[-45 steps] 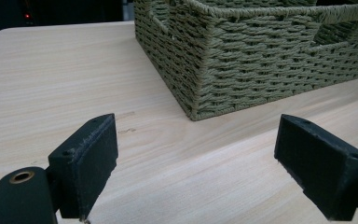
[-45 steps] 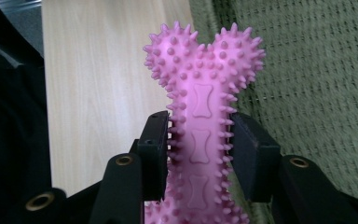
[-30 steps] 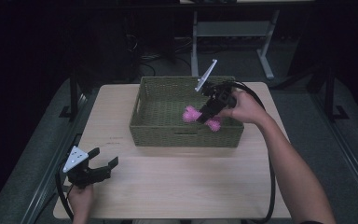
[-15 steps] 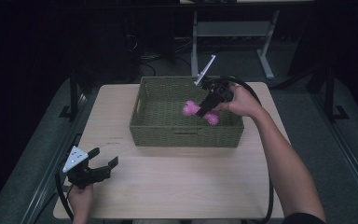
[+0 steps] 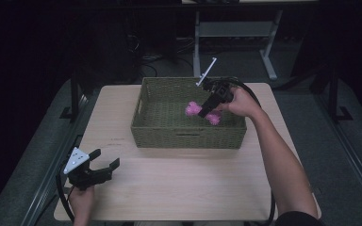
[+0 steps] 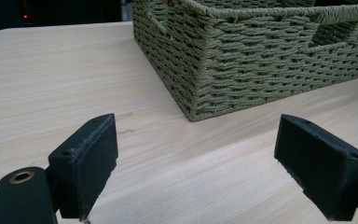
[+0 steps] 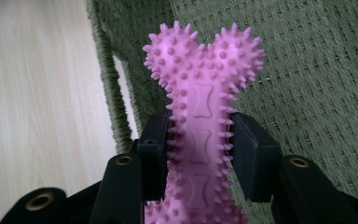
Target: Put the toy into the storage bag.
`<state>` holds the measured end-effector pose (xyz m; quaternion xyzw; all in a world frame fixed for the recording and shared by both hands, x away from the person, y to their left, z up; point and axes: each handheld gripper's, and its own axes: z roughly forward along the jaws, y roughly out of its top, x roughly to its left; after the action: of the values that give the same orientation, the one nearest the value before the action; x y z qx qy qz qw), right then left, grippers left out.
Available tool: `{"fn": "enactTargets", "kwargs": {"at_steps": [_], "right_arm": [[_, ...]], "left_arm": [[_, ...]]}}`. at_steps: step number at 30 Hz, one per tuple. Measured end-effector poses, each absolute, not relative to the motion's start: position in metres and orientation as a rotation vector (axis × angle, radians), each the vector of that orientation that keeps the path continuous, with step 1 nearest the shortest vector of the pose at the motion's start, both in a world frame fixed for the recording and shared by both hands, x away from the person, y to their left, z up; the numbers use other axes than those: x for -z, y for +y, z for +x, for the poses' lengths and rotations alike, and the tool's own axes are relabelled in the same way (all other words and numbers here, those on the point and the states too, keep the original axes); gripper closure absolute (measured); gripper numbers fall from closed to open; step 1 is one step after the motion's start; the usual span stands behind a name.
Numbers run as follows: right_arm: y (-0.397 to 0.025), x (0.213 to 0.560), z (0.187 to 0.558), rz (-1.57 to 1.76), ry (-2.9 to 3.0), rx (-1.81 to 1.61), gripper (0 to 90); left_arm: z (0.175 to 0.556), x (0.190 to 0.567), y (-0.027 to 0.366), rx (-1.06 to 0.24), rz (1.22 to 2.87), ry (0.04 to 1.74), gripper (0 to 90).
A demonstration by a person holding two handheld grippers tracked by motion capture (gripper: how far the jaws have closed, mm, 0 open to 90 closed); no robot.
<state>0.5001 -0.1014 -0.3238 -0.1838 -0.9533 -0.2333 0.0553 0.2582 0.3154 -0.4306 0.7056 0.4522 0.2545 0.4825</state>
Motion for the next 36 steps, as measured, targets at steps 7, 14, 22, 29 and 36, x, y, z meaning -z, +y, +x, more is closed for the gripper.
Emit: {"fn": "enactTargets", "kwargs": {"at_steps": [7,14,22,29,36], "right_arm": [[-0.099,0.330,0.505,-0.569,-2.889,0.697,58.2],[-0.098,0.335,0.508,-0.577,-2.878,0.698,58.1],[-0.096,0.342,0.511,-0.581,-2.870,0.680,58.1],[-0.095,0.345,0.513,-0.579,-2.869,0.671,58.0],[-0.095,0.351,0.514,-0.589,-2.870,0.646,58.0]], "left_arm": [[0.258,0.430,0.315,-0.620,1.720,1.101,12.8],[0.258,0.431,0.315,-0.619,1.720,1.102,12.8],[0.257,0.430,0.316,-0.618,1.714,1.107,12.8],[0.258,0.430,0.315,-0.619,1.720,1.106,12.8],[0.258,0.431,0.315,-0.618,1.721,1.104,12.8]]}}
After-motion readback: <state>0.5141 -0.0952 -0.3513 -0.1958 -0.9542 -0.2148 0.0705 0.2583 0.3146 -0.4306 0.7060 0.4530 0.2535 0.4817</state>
